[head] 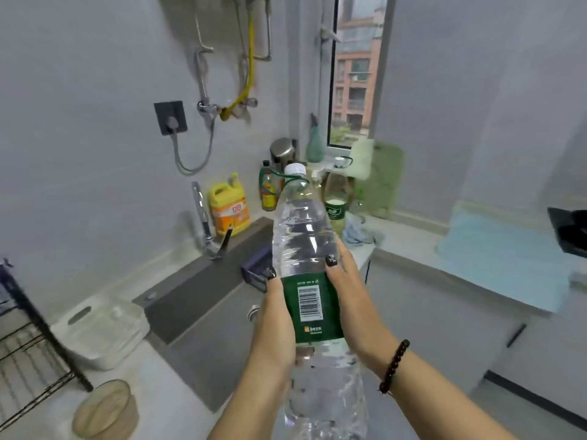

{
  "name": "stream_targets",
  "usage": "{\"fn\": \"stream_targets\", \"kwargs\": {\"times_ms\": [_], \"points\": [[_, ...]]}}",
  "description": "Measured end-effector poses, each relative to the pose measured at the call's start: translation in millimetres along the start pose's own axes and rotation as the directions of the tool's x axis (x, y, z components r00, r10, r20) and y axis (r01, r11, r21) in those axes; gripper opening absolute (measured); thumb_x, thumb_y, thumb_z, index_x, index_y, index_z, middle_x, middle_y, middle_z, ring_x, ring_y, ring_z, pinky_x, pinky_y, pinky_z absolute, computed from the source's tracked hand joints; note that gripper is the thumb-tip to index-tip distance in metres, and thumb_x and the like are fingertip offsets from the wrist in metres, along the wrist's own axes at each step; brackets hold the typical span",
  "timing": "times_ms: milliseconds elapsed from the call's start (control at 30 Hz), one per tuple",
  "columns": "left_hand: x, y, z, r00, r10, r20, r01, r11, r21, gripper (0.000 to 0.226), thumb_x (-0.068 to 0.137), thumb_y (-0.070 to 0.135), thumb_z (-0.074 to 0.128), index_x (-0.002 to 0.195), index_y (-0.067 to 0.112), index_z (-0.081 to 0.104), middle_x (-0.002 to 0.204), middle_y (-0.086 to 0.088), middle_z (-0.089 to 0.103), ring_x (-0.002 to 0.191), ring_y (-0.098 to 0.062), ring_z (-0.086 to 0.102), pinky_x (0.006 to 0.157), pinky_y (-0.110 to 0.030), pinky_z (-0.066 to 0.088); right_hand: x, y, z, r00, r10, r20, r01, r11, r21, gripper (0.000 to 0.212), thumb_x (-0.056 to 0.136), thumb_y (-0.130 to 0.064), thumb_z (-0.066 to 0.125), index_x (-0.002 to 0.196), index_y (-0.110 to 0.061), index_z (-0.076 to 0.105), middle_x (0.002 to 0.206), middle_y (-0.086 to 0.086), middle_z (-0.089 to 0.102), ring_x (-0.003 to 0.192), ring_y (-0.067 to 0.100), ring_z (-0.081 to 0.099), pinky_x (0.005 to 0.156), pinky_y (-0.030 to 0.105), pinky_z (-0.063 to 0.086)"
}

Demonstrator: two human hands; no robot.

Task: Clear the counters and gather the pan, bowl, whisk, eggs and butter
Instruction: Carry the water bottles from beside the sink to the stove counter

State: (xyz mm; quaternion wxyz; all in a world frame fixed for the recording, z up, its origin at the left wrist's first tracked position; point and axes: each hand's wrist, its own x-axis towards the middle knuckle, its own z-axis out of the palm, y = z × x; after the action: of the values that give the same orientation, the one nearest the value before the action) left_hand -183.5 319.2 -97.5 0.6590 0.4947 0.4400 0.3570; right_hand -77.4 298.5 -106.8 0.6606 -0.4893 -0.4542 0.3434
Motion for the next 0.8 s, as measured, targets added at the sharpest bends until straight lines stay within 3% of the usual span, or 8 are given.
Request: {"fn": "stream_targets", "kwargs": {"times_ms": [167, 267, 400, 567, 700, 800], "points": [[19.8, -11.2, 74.2, 0.988, -0.027, 0.153, 0.018, 0.998, 0.059, 0.056, 0.1, 0.051, 0.024, 0.1, 0.018, 0.069, 0.088, -0.011, 0.075, 0.077, -0.022, 0.073, 0.06, -0.031, 0.058, -7.0, -7.7, -75.3, 0.982, -0.009, -0.187, 0.005, 1.0, -0.025, 0.048, 0.097, -0.037, 0.044, 0.143, -0.036, 0.032, 0.126, -0.013, 0.061, 0.11, 0.011, 0.063, 0.092, 0.032, 0.052], [29.7, -16.1, 109.9, 0.97, -0.021, 0.242, -0.002, 0.996, 0.093, 0.056, 0.1, 0.052, 0.022, 0.101, 0.021, 0.069, 0.093, -0.011, 0.074, 0.082, -0.025, 0.073, 0.063, -0.034, 0.057, -10.2, -15.8, -109.1, 0.963, -0.028, -0.268, 0.014, 0.999, -0.053, 0.052, 0.089, -0.041, 0.043, 0.141, -0.037, 0.035, 0.12, -0.017, 0.063, 0.106, 0.009, 0.064, 0.086, 0.023, 0.053], [43.9, -19.3, 162.9, 0.94, -0.03, 0.341, -0.014, 0.992, 0.127, 0.056, 0.1, 0.051, 0.02, 0.095, 0.023, 0.069, 0.087, -0.01, 0.075, 0.077, -0.025, 0.073, 0.058, -0.035, 0.057, -8.2, -20.0, -160.0, 0.923, -0.039, -0.383, 0.011, 0.997, -0.074, 0.048, 0.093, -0.04, 0.044, 0.14, -0.04, 0.034, 0.111, -0.024, 0.065, 0.1, 0.007, 0.067, 0.082, 0.025, 0.054], [68.5, -21.9, 236.6, 0.875, -0.025, 0.484, -0.053, 0.988, 0.146, 0.056, 0.103, 0.045, 0.019, 0.097, 0.025, 0.07, 0.089, -0.007, 0.076, 0.083, -0.024, 0.073, 0.07, -0.036, 0.059, 6.6, -16.8, -232.2, 0.876, -0.044, -0.48, 0.001, 0.996, -0.09, 0.044, 0.101, -0.032, 0.041, 0.143, -0.036, 0.032, 0.124, -0.016, 0.061, 0.104, 0.003, 0.064, 0.085, 0.022, 0.053], [105.0, -31.8, 304.9, 0.835, -0.037, 0.549, -0.077, 0.98, 0.182, 0.059, 0.1, 0.056, 0.02, 0.082, 0.034, 0.073, 0.083, -0.003, 0.076, 0.079, -0.02, 0.073, 0.078, -0.043, 0.059, 28.7, -13.1, -295.4, 0.821, -0.097, -0.563, 0.035, 0.992, -0.12, 0.049, 0.094, -0.037, 0.044, 0.142, -0.035, 0.035, 0.124, -0.015, 0.062, 0.111, 0.006, 0.061, 0.095, 0.029, 0.05], [132.6, -38.9, 362.8, 0.803, -0.034, 0.595, -0.107, 0.974, 0.2, 0.063, 0.091, 0.069, 0.023, 0.098, 0.028, 0.07, 0.094, -0.004, 0.075, 0.091, -0.023, 0.071, 0.088, -0.049, 0.055, 42.7, -14.5, -345.5, 0.77, -0.134, -0.624, 0.07, 0.99, -0.126, 0.042, 0.101, -0.027, 0.04, 0.142, -0.031, 0.037, 0.119, -0.015, 0.064, 0.11, 0.006, 0.062, 0.092, 0.023, 0.051]]}}
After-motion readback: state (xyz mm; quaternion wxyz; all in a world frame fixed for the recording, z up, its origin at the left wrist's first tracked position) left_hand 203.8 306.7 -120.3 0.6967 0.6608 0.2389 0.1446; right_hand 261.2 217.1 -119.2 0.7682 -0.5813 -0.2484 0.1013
